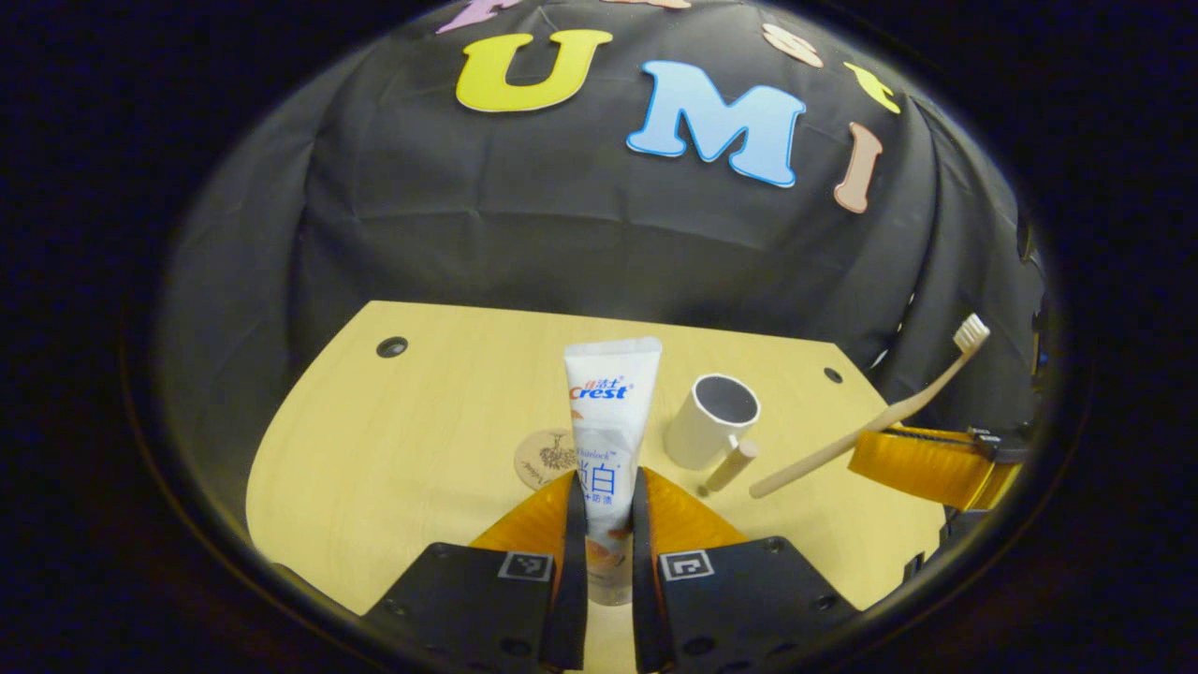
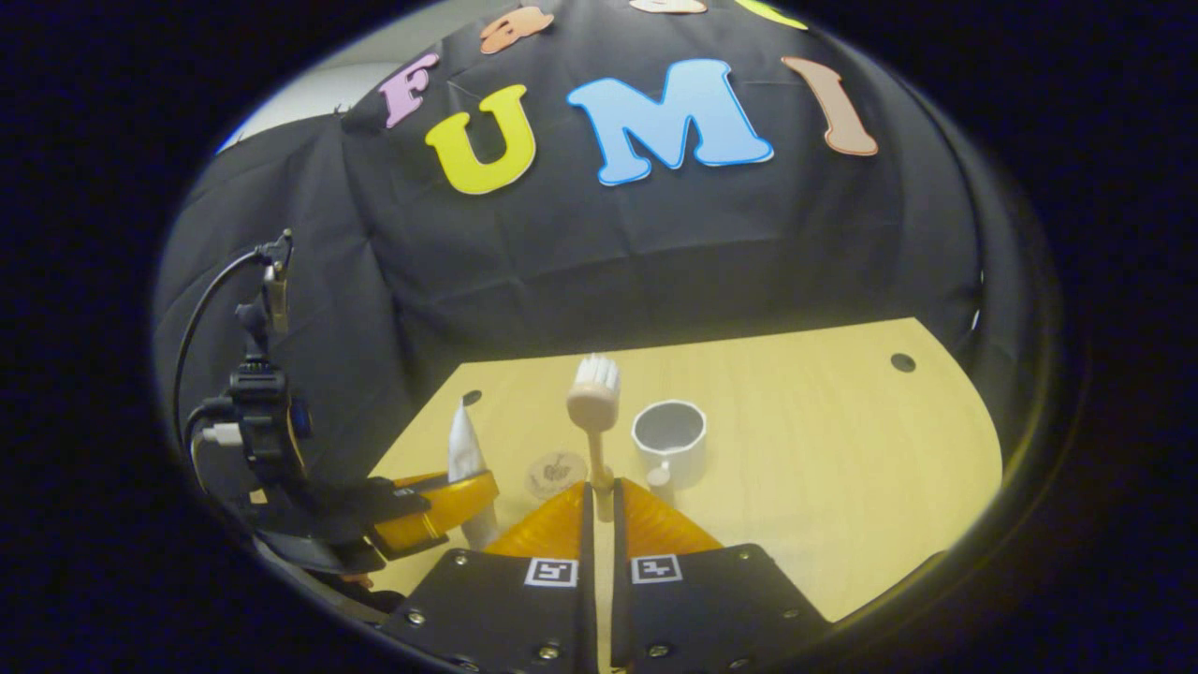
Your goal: Put the toothbrush and toothpaste on the desktop into the cup, then pick up the cup and place it on the coaster on the desktop.
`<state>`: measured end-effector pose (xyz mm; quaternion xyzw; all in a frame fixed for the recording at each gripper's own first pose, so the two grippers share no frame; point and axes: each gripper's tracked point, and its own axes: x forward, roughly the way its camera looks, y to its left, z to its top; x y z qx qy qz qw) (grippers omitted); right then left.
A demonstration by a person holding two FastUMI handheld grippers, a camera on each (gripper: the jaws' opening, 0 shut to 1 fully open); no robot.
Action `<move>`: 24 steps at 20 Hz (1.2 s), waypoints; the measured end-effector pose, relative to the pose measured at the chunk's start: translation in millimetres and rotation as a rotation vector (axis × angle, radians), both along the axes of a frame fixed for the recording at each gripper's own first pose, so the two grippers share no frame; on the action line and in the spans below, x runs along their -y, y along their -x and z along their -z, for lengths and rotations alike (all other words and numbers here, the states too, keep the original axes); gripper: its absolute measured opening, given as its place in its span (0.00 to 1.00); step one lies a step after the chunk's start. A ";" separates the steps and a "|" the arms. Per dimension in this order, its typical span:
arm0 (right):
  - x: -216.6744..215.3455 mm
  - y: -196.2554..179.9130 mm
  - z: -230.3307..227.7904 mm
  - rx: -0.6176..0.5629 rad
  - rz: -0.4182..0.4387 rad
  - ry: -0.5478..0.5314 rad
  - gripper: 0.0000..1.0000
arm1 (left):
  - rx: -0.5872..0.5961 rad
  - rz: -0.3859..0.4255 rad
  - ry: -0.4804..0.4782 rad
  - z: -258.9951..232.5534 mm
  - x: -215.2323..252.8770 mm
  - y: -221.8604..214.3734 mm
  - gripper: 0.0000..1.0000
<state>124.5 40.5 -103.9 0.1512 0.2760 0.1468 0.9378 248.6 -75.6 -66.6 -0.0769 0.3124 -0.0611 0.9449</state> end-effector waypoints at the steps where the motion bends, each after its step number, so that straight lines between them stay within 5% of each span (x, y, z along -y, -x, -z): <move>1: 1.0 -9.2 -1.4 0.022 0.007 0.006 0.06 | 0.011 -0.003 0.006 -3.8 0.5 -1.2 0.27; 10: 7.3 -88.6 26.9 0.134 0.031 0.140 0.06 | 0.037 -0.046 0.044 -9.2 -8.3 -4.4 0.27; 21: 4.6 -98.8 95.5 -0.009 -0.010 0.258 0.06 | 0.031 -0.115 0.025 -6.4 -35.9 3.6 0.27; 24: 8.5 -97.8 93.1 -0.015 -0.002 0.255 0.16 | 0.030 -0.101 0.026 -6.0 -29.4 -0.5 0.27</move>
